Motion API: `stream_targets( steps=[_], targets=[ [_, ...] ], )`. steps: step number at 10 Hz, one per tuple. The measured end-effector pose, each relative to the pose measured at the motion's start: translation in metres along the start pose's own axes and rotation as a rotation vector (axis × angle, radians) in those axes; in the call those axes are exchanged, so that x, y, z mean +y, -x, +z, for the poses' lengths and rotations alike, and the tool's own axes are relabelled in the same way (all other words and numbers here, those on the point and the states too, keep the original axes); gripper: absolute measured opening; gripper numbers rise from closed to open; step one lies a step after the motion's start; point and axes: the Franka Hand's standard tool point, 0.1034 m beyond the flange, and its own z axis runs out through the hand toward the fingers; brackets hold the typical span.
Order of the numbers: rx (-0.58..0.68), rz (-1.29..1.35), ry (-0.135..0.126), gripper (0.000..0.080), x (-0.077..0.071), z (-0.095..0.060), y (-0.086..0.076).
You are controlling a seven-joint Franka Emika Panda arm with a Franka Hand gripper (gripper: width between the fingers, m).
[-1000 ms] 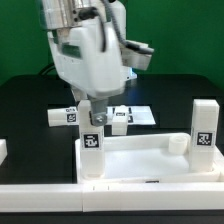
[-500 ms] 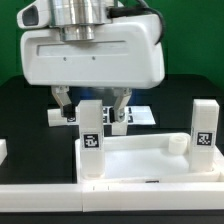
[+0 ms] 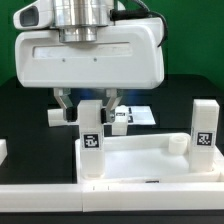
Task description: Assemble desk
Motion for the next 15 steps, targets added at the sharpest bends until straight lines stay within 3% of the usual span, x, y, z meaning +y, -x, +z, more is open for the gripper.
stream_targets(
  steps=[1, 5, 7, 10, 11, 12, 13, 14, 15],
  targets=[
    [0.001, 0.096, 0.003, 0.0284, 0.001, 0.0, -0.001],
    [-0.048, 0.67, 0.019, 0.0284, 0.008, 0.001, -0.001],
    [-0.098, 1.023, -0.001, 0.0284, 0.011, 0.001, 0.0],
    [-0.099, 1.069, 0.003, 0.0285, 0.011, 0.002, 0.001],
    [-0.092, 0.936, 0.0, 0.0285, 0.01, 0.001, 0.002],
    [-0.091, 0.72, -0.007, 0.0371, 0.003, 0.002, 0.007],
    [-0.097, 0.523, -0.021, 0.0371, -0.001, 0.002, 0.009],
    [-0.096, 0.461, -0.024, 0.0575, 0.0, 0.002, 0.01],
    [-0.074, 0.452, -0.03, 0.0627, -0.002, 0.0, 0.008]
  ],
)
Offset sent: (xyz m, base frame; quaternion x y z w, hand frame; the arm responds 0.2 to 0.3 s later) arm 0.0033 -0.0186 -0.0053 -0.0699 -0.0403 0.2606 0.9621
